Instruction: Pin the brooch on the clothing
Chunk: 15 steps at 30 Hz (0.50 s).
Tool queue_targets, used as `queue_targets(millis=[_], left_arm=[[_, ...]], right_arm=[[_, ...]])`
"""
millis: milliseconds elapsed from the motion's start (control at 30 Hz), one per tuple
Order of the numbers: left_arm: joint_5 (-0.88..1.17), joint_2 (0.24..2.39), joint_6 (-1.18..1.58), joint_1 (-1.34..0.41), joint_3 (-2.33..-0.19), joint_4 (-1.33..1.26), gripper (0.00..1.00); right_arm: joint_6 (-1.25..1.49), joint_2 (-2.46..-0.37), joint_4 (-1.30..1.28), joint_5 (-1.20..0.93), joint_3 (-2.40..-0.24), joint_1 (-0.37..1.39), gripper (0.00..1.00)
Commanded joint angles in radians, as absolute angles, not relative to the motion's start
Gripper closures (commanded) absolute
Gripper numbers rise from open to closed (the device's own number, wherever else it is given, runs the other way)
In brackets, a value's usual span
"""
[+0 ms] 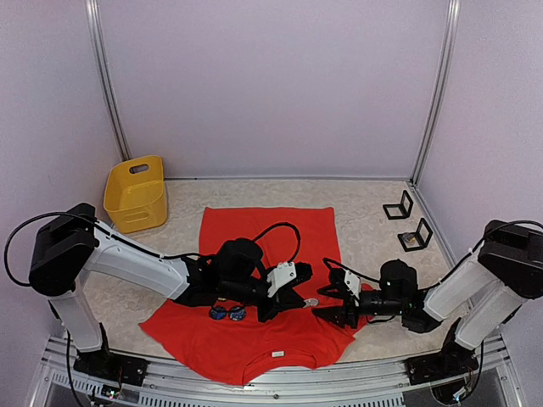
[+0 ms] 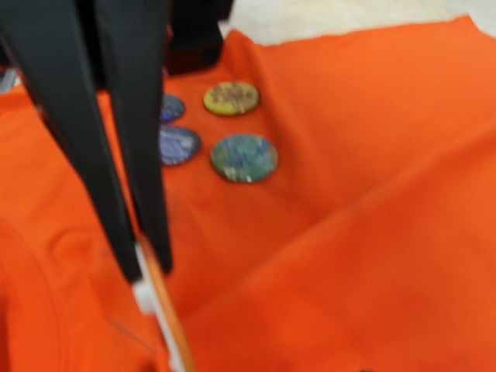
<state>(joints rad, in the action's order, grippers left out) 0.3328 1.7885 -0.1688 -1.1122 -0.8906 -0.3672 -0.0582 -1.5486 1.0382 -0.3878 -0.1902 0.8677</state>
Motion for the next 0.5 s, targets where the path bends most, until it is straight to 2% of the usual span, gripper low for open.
queue_targets(millis=[0,467], left_arm=[[0.332,1.759,-0.173,-1.114,-0.888,-0.377,1.00],[0.334,1.761,-0.176,-1.115,-0.894,-0.383,1.00]], right_arm=[[-0.065,-1.557,1.088,-0.450,-0.227,0.872,0.43],[-0.082,-1.626,1.118,-0.472,-0.257,0.875,0.49]])
